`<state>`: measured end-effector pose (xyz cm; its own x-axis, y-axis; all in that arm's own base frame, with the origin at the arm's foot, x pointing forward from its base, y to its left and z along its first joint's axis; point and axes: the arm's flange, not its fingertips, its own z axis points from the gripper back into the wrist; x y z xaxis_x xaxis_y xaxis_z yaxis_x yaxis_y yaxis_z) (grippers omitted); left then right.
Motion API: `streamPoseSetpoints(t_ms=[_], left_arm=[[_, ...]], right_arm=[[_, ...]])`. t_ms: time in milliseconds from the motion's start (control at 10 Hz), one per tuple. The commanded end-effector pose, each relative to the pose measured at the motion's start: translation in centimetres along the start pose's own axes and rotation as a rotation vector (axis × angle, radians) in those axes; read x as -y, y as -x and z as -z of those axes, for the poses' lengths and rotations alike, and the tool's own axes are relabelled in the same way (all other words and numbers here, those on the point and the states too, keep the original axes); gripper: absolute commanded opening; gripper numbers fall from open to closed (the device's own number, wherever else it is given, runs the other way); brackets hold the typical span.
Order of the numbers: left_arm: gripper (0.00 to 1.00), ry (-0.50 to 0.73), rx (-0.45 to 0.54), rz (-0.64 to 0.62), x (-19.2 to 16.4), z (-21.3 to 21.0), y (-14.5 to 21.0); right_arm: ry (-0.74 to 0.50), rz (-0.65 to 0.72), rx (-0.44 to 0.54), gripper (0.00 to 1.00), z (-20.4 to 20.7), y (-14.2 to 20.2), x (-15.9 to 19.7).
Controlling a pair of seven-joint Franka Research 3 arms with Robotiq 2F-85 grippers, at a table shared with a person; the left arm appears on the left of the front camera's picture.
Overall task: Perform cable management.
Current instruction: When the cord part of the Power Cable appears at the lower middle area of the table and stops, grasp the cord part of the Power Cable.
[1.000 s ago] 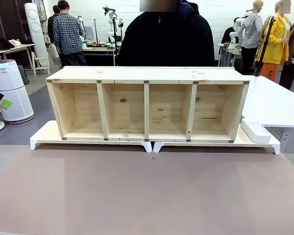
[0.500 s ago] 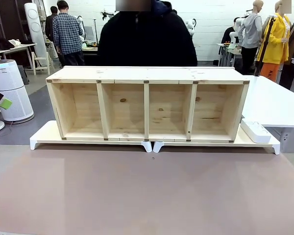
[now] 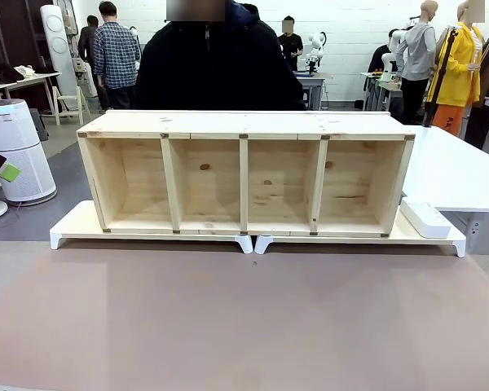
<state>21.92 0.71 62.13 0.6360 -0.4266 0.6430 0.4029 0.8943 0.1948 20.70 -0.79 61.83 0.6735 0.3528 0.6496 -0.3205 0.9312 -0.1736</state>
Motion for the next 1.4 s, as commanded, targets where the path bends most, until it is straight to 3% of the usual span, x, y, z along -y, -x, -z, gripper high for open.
streamPoseSetpoints(t_ms=[0,1300], left_arm=[[1.00,-0.004,0.009,0.001,-0.13,0.23,-0.29],[1.00,-0.004,0.009,0.001,-0.13,0.23,-0.29]], right_arm=[[0.003,0.003,0.002,1.00,0.27,-0.22,0.14],[0.003,0.003,0.002,1.00,0.27,-0.22,0.14]])
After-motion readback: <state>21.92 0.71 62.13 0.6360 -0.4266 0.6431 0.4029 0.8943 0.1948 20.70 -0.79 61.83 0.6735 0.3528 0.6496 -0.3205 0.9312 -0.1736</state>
